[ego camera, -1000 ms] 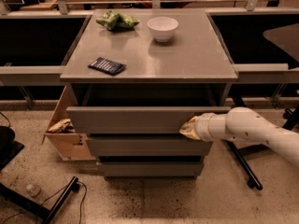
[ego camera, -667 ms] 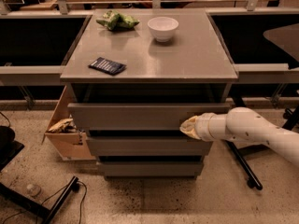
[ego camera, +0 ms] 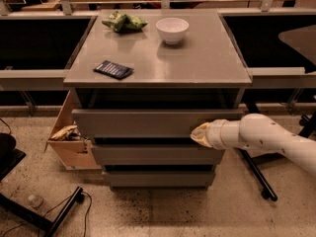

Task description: Close top drawer

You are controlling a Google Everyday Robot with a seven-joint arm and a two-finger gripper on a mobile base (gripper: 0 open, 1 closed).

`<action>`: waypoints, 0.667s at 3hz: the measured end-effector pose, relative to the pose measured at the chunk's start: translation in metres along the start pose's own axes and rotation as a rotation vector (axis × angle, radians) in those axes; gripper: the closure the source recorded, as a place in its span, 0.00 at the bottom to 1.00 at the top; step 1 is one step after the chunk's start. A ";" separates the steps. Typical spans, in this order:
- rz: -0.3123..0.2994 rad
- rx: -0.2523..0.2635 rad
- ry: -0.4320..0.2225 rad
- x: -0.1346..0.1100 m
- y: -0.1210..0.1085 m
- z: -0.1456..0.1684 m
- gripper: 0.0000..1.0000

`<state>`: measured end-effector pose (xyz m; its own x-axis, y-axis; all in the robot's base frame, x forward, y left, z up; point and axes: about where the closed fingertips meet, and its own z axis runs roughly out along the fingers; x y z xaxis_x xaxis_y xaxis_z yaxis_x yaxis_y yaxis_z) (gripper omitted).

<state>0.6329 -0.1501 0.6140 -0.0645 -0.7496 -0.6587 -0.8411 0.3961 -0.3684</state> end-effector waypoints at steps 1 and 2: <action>0.000 0.000 0.000 0.000 0.000 0.000 0.38; 0.000 0.000 0.000 0.000 0.000 0.000 0.15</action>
Offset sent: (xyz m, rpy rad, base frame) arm 0.0000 0.0000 0.0000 0.0000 0.0000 0.0000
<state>0.6329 -0.1500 0.6139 -0.0644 -0.7496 -0.6588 -0.8411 0.3960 -0.3683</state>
